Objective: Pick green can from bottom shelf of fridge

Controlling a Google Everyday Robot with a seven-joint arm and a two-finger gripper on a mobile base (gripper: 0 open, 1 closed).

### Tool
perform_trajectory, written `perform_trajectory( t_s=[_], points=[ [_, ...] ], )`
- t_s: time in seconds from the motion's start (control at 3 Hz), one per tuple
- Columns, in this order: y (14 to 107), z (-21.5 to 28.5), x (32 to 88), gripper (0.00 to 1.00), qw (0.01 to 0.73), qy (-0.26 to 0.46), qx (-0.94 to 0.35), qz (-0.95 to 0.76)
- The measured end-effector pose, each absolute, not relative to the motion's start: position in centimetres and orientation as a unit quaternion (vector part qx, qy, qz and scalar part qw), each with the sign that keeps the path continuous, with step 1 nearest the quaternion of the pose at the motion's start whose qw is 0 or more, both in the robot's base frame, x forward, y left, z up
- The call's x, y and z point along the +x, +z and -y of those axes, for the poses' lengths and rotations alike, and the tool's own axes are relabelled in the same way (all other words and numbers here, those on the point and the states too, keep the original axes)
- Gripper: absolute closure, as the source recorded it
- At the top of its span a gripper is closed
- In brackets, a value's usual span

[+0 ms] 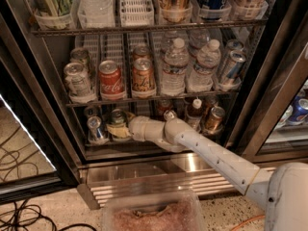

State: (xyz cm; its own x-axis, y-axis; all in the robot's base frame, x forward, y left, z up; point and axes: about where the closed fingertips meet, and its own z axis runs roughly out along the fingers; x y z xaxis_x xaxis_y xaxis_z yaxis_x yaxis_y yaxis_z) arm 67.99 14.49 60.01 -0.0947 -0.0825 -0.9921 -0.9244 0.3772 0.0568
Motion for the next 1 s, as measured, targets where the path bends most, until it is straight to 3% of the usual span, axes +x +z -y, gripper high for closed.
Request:
perform_trajectory(
  t_s=[0.33, 0.67, 1.0],
  points=[
    [65.4, -15.0, 67.3, 1.00, 0.563, 0.422, -0.425, -0.569],
    [71.4, -14.6, 65.3, 1.00, 0.593, 0.427, -0.457, -0.507],
    [70.7, -14.6, 65.3, 1.00, 0.593, 0.426, -0.457, -0.507]
  ],
)
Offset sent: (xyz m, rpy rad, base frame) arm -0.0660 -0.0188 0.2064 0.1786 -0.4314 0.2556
